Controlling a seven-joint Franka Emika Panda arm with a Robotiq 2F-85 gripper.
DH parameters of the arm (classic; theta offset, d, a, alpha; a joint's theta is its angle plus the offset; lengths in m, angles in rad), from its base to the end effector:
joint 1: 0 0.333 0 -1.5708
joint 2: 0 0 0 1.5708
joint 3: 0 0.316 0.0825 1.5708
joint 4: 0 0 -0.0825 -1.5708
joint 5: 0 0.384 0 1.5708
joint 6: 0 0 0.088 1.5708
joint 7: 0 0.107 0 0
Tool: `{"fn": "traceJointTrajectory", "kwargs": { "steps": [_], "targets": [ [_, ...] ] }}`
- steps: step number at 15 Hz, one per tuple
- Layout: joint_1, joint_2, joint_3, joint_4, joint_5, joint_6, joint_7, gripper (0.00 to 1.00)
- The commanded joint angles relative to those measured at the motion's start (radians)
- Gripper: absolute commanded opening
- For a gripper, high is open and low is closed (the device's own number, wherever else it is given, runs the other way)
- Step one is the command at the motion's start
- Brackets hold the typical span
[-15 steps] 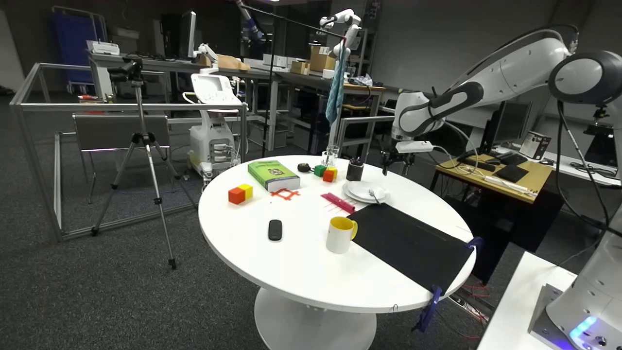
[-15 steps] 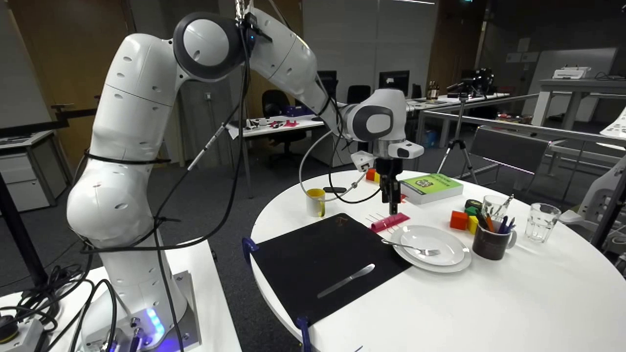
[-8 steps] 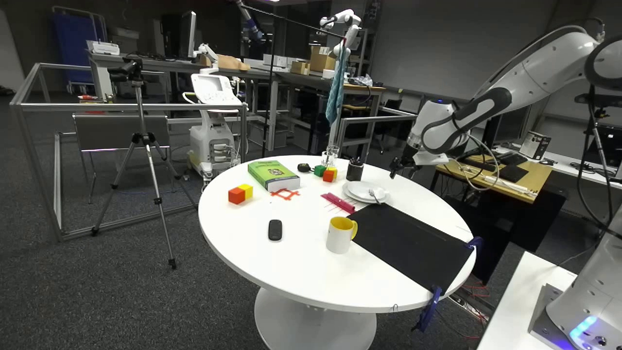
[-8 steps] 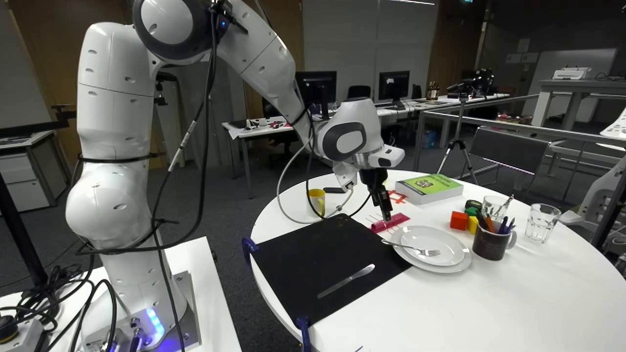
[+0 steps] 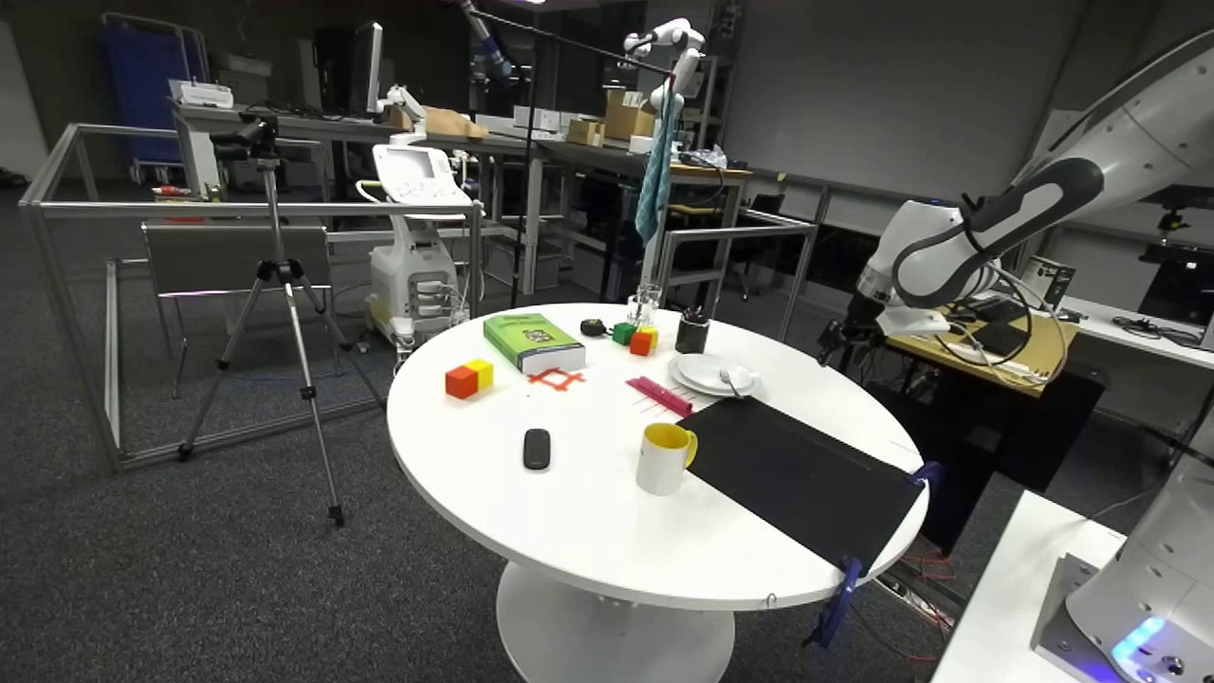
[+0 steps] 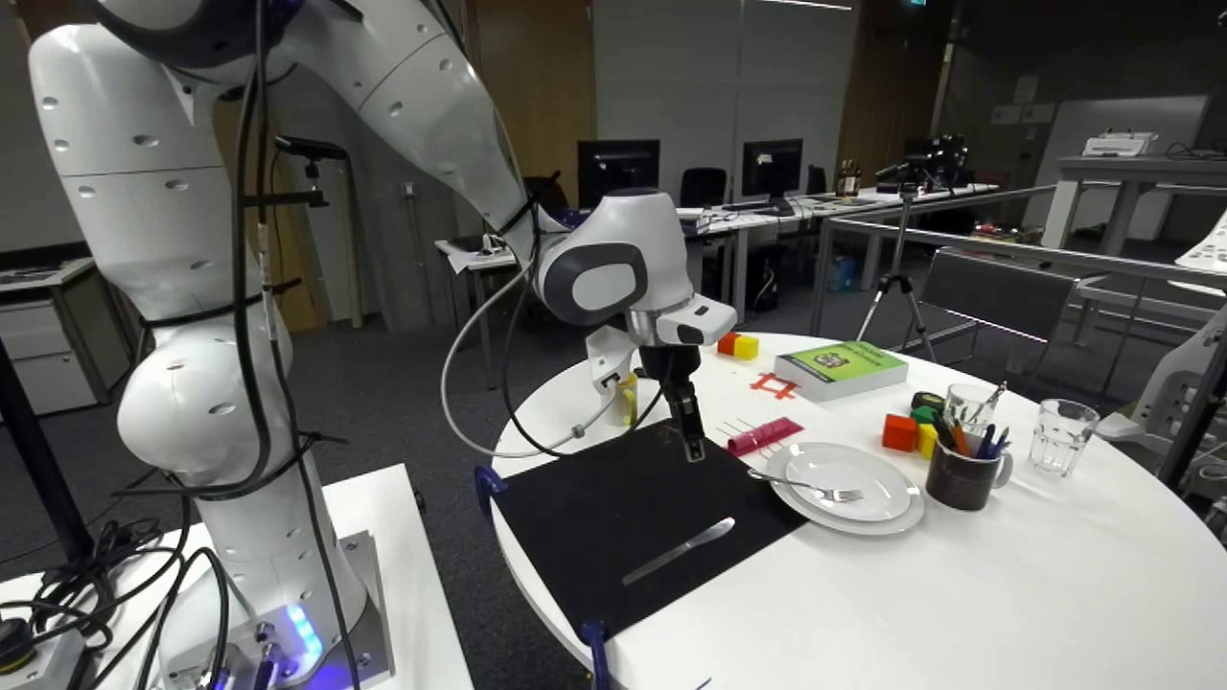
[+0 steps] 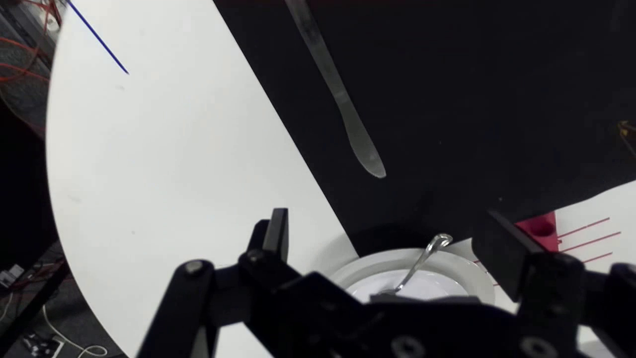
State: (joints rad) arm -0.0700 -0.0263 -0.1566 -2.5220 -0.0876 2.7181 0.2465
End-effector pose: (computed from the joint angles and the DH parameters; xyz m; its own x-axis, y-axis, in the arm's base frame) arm 0.4689 -0.1047 0.3089 0.8983 -0.3781 0.2237 -0.3866 -0.9222 -0.0062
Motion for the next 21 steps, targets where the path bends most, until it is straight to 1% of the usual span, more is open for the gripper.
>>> {"fn": "traceJointTrajectory", "kwargs": {
  "steps": [1,2,8,9,11,14,16,18,21],
  "targets": [
    [-0.041,-0.117,0.008,-0.054,0.008,-0.107,-0.016,1.0],
    [-0.038,-0.055,0.02,-0.023,0.004,-0.069,-0.005,1.0],
    [-0.04,-0.053,0.026,-0.024,0.004,-0.078,-0.003,1.0],
    [-0.039,-0.044,0.029,-0.023,-0.014,-0.074,-0.006,1.0],
    [-0.037,-0.026,0.031,-0.015,-0.012,-0.084,-0.014,1.0],
    [-0.034,0.006,0.027,-0.005,0.018,-0.091,-0.07,1.0],
    [-0.033,0.029,0.024,0.003,0.053,-0.096,-0.13,1.0],
    [-0.034,0.057,0.024,0.019,0.104,-0.112,-0.22,1.0],
    [-0.041,0.1,0.025,0.035,0.144,-0.116,-0.308,1.0]
  ]
}}
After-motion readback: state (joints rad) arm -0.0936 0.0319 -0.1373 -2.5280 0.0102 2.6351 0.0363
